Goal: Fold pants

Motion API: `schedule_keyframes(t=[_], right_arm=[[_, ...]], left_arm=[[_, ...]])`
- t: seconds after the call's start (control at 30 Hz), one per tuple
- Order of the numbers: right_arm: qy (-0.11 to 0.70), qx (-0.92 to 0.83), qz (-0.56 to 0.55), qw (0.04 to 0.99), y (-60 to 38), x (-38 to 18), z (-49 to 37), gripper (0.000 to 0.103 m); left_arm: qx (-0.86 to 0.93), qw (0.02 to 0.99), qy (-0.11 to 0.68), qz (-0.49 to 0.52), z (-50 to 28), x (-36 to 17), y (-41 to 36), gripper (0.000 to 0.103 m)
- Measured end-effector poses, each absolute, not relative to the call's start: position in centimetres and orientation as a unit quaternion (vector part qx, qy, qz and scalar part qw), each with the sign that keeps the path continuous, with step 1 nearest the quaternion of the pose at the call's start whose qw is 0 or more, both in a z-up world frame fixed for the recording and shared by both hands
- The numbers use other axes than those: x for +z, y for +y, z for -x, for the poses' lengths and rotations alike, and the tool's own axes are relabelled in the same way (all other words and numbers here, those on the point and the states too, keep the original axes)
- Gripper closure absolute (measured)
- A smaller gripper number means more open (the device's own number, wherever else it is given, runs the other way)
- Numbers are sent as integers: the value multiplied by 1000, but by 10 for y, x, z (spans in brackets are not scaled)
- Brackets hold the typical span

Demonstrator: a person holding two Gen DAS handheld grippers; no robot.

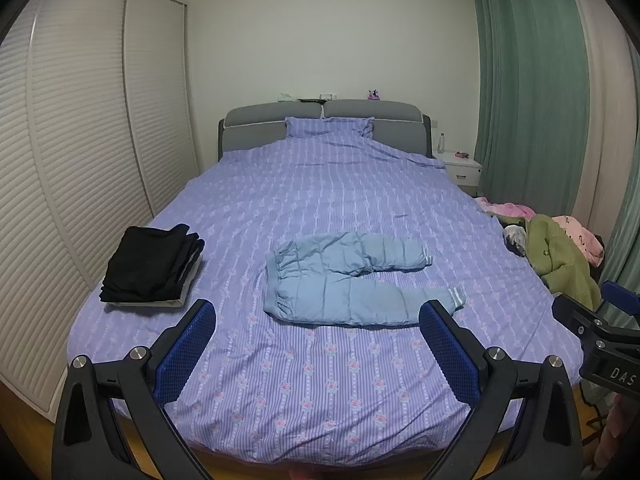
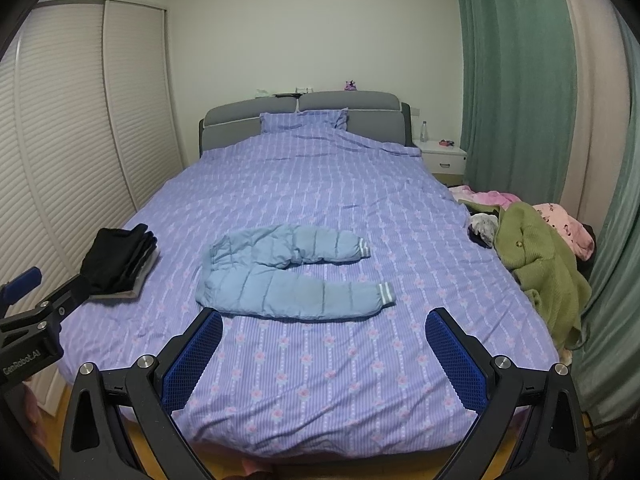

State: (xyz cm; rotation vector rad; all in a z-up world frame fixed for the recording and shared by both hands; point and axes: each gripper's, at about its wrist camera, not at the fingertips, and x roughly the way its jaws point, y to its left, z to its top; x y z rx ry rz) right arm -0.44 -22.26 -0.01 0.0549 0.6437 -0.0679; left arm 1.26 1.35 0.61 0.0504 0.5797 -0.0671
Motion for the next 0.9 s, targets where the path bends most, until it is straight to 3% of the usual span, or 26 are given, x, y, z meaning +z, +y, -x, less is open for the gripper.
schedule_keyframes(t=[0.43,0.9], right_arm=[[344,-50,-26,937,-211,-22,-40,0],[396,-107,-36,911,-175,-82,-164,0]], left_arm=[[-26,949,312,-35,-67,-19,36,0],[-48,919,389,-49,-218,-82,96,0]])
